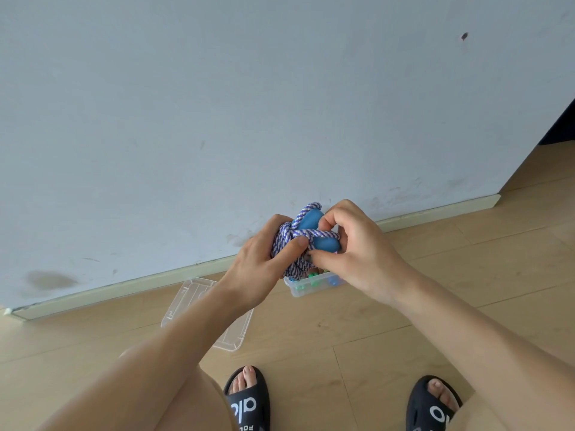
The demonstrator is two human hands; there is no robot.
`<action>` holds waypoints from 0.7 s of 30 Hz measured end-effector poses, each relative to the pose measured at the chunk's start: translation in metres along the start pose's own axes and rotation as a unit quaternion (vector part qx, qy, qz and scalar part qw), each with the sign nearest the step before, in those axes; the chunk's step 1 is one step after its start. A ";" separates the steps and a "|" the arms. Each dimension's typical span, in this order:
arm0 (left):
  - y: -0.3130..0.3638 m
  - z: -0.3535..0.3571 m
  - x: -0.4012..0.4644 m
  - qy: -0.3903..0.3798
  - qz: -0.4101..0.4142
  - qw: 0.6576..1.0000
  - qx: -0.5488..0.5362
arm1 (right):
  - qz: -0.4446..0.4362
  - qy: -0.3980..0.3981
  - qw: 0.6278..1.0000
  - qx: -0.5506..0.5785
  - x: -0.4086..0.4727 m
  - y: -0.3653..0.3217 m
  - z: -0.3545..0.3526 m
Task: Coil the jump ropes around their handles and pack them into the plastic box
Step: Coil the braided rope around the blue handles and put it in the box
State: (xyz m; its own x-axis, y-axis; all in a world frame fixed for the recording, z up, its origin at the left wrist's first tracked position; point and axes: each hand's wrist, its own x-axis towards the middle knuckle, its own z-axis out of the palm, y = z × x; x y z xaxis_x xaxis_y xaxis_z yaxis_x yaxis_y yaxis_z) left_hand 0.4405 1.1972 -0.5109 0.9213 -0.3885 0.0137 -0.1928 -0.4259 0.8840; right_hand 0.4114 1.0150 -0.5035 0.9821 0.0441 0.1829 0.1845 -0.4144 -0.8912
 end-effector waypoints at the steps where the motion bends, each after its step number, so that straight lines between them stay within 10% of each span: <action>1: -0.001 0.000 0.001 0.011 0.005 1.000 0.016 | 0.000 -0.007 1.000 0.003 -0.001 -0.001 0.000; 21: -0.003 0.001 0.010 0.089 -0.013 0.991 0.096 | -0.002 -0.007 0.999 0.043 -0.013 -0.007 0.007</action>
State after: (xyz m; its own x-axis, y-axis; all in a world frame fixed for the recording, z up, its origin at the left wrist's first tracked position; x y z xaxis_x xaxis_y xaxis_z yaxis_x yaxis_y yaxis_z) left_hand 0.4499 1.1942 -0.5137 0.9687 -0.2317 0.0889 -0.2124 -0.5889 0.7798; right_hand 0.3973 1.0239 -0.5030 0.9816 0.0594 0.1814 0.1908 -0.3350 -0.9227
